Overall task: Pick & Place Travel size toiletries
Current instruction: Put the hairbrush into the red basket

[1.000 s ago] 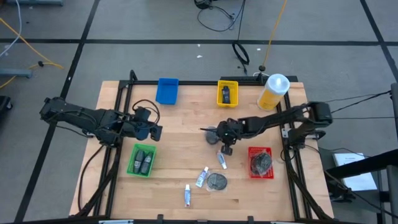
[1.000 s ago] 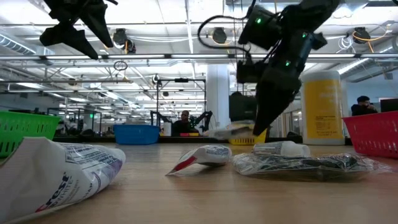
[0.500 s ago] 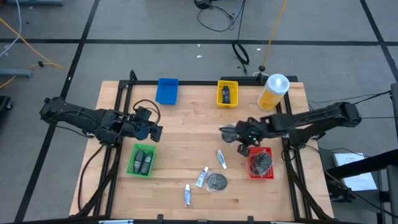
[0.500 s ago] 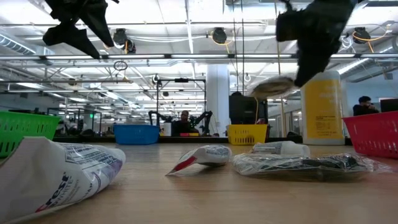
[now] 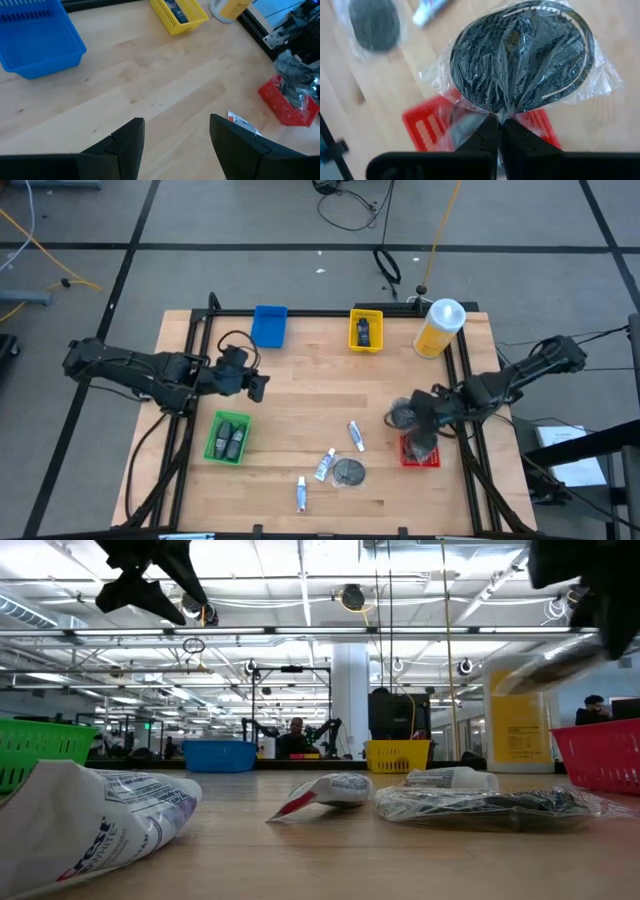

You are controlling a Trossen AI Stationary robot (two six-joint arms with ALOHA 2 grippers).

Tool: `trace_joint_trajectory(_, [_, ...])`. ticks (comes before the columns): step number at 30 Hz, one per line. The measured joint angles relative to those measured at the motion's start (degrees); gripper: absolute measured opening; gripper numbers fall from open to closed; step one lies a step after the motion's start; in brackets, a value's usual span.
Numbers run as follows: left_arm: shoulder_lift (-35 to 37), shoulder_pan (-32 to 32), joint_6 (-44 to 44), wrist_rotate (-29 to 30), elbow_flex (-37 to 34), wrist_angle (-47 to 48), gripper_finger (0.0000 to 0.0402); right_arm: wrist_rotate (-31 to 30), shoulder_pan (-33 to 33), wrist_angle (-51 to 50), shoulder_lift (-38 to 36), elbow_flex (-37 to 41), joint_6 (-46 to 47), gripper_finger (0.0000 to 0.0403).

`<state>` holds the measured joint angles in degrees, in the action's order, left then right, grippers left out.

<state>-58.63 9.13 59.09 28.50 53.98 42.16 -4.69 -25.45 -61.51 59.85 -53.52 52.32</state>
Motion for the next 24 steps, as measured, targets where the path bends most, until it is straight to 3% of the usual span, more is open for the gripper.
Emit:
trace_joint_trajectory(13, [-2.6,-2.4,-0.4,-0.7,0.0,-0.5,0.0218,1.8,-18.0,-2.2,0.1,0.0,16.4,0.0])
trace_joint_trajectory(24, [-7.7,-3.1,-6.1,-7.7,0.0,-10.2,0.0218,1.8,-21.6,-6.7,5.0,-0.1,23.5,0.0])
